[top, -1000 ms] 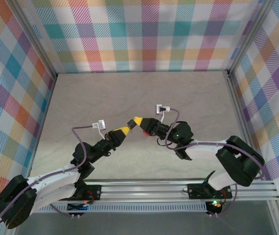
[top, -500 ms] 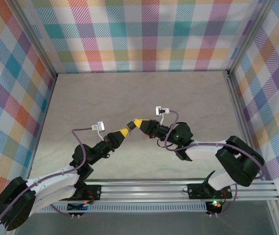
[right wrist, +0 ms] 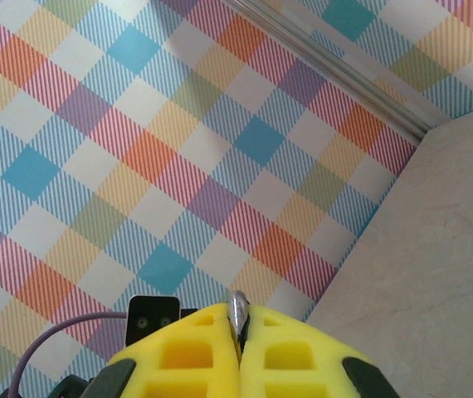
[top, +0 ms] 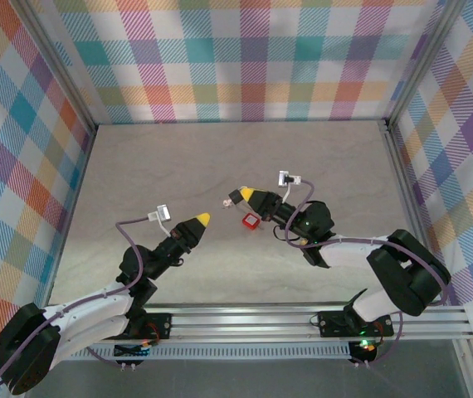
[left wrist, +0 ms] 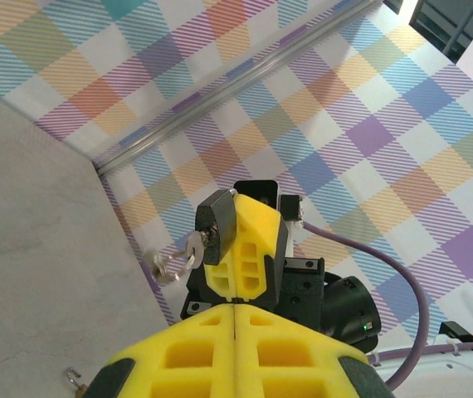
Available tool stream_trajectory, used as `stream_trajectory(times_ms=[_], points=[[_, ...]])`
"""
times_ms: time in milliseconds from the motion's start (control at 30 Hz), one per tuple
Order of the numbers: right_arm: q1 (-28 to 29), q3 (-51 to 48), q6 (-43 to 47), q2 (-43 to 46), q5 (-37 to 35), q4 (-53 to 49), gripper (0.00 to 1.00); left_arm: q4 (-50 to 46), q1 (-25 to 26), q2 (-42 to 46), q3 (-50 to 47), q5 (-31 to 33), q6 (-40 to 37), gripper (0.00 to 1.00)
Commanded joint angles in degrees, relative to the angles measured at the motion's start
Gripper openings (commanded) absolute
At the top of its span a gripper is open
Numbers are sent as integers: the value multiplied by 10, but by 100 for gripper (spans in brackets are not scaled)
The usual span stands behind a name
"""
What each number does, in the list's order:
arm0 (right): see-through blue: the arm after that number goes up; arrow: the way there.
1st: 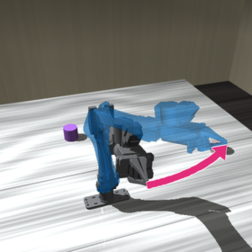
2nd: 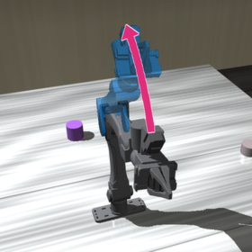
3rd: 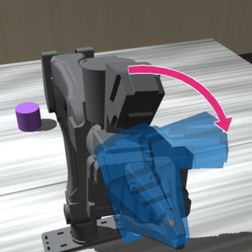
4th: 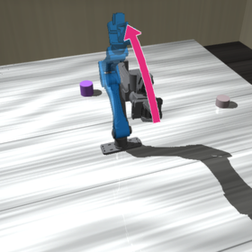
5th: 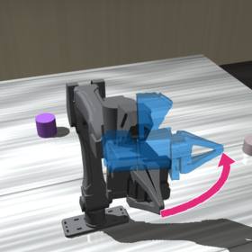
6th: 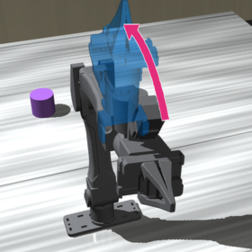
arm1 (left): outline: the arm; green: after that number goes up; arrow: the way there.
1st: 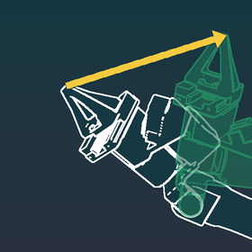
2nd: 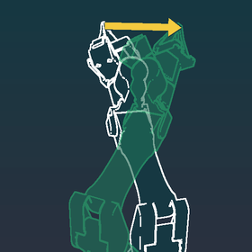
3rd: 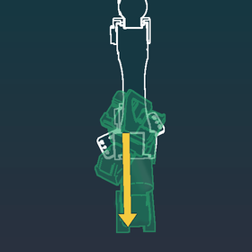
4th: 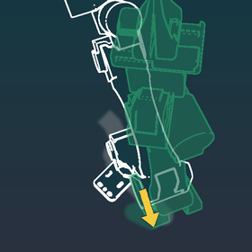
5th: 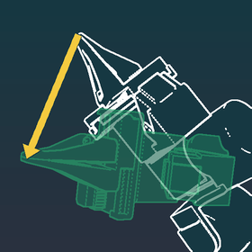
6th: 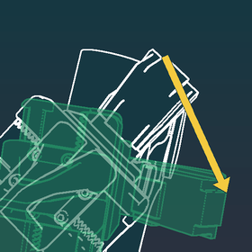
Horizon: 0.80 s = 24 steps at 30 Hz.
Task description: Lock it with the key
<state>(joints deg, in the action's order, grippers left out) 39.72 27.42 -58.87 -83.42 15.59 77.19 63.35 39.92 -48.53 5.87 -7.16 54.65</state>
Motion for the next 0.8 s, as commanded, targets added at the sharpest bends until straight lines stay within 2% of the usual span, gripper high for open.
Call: stream_trajectory(times_ms=[0, 33, 67, 100, 167, 267, 567, 767], points=[[2, 3, 6, 19, 5, 34, 0, 29, -6, 1, 5, -1, -4, 0], [1, 3, 4, 19, 10, 34, 0, 23, -5, 1, 11, -11, -9, 13], [2, 4, 1, 19, 18, 34, 0, 15, -6, 1, 19, -21, -14, 40], [2, 7, -3, 17, 29, 34, 0, 11, -5, 0, 27, -29, -19, 59], [2, 12, -10, 12, 47, 34, 0, 7, -6, 2, 36, -34, -29, 72], [2, 14, -18, 6, 63, 34, 0, -33, -9, 14, 56, -34, -45, 84], [3, 18, -21, 8, 95, 34, 0, -77, -16, -9, 86, -73, -57, 87], [2, 27, -21, 2, 102, 34, 0, -16, -17, -79, 96, -123, -22, 81]])
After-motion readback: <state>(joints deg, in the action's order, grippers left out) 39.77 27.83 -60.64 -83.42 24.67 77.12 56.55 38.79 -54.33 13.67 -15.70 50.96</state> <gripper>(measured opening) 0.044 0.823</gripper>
